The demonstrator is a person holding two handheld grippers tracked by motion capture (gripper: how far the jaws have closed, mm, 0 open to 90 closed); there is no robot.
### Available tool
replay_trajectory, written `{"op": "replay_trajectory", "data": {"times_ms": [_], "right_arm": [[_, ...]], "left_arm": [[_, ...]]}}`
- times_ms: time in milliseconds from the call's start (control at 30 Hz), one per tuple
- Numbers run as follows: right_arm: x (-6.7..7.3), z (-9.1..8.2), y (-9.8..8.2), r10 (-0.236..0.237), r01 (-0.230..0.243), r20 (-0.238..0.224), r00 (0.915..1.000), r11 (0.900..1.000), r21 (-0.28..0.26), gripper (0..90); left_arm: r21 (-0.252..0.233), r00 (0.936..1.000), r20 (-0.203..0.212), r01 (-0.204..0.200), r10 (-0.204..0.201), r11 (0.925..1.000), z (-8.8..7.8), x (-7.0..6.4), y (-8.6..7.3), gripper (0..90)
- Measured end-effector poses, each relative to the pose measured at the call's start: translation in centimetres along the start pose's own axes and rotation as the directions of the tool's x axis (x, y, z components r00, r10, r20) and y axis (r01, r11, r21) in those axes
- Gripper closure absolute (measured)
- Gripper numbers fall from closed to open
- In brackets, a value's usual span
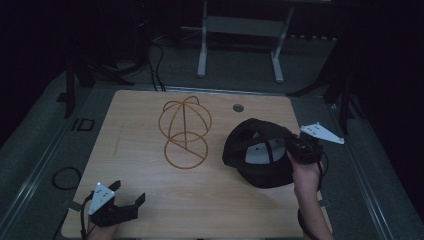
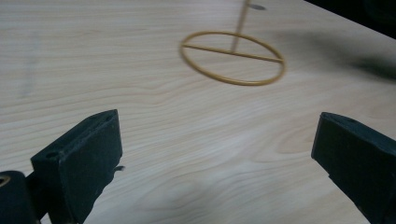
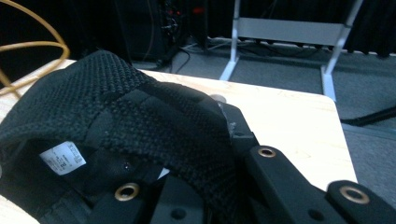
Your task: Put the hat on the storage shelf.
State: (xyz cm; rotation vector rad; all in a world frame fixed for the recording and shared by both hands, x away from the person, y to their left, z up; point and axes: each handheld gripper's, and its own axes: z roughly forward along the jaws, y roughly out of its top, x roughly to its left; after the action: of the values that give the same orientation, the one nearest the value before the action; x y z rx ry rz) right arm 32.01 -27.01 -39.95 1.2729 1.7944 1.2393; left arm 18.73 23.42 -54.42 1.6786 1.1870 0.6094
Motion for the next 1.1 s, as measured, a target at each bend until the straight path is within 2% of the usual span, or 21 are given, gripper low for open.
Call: {"op": "replay_trajectory", "data": {"times_ms": [167,233,300,333,433,467,533,633,800,833,867,967,1100], "right_arm": [[0.5,-1.2,-0.2,-0.004,0.004,-0.037,0.9993,1.0,-0.016,88.8],[0.6,-1.6,-0.3,-0.006,0.005,-0.046,0.9989,1.0,-0.021,88.8],[0.7,-2.1,-0.5,-0.011,0.01,-0.051,0.9986,1.0,-0.024,88.8],[0.8,-2.3,-0.6,-0.012,0.01,-0.055,0.9984,1.0,-0.026,88.8],[1.0,-2.6,-0.8,-0.019,0.017,-0.062,0.9979,0.999,-0.027,88.8],[1.2,-3.0,-1.0,-0.022,0.02,-0.074,0.997,0.999,-0.028,88.8],[1.5,-3.3,-1.1,-0.027,0.024,-0.082,0.9963,0.999,-0.035,88.8],[1.8,-3.7,-1.3,-0.032,0.028,-0.096,0.9949,0.999,-0.042,88.8],[2.6,-3.9,-1.5,-0.044,0.039,-0.122,0.9915,0.998,-0.044,88.8],[2.8,-3.9,-1.5,-0.041,0.035,-0.13,0.9906,0.998,-0.046,88.8],[2.9,-3.9,-1.5,-0.043,0.037,-0.139,0.9894,0.998,-0.047,88.8],[3.4,-3.8,-1.4,-0.046,0.039,-0.155,0.9868,0.998,-0.048,88.8],[4.1,-3.9,-1.2,-0.062,0.053,-0.172,0.9832,0.997,-0.057,88.8]], "left_arm": [[0.027,0.9978,0.064,-0.022,0.02,0.9994,0.9,-1.7,1.0,2.5],[0.026,0.9949,0.094,-0.038,0.035,0.999,1.2,-2.3,1.3,2.5],[0.027,0.9934,0.103,-0.054,0.051,0.9982,1.6,-3.1,1.8,2.7],[0.022,0.9907,0.125,-0.055,0.052,0.9982,1.7,-3.4,2.0,2.7],[0.019,0.9875,0.146,-0.063,0.06,0.9978,2.1,-4.1,2.6,4.3],[0.017,0.983,0.171,-0.072,0.068,0.9973,2.5,-4.9,3.1,4.4],[0.018,0.9766,0.192,-0.102,0.096,0.9947,2.9,-5.7,3.5,4.6],[0.021,0.9684,0.23,-0.102,0.095,0.9945,3.6,-6.6,4.0,5.0],[0.028,0.9566,0.272,-0.116,0.104,0.9928,4.7,-8.2,4.7,5.5],[0.028,0.9566,0.272,-0.116,0.104,0.9928,4.7,-8.2,4.7,5.5],[0.03,0.9495,0.294,-0.123,0.109,0.9919,5.2,-8.8,5.0,5.6],[0.022,0.9417,0.315,-0.131,0.117,0.9912,5.7,-9.7,5.7,5.8],[0.006,0.9354,0.329,-0.14,0.13,0.9901,6.4,-10.7,6.5,6.3]]}}
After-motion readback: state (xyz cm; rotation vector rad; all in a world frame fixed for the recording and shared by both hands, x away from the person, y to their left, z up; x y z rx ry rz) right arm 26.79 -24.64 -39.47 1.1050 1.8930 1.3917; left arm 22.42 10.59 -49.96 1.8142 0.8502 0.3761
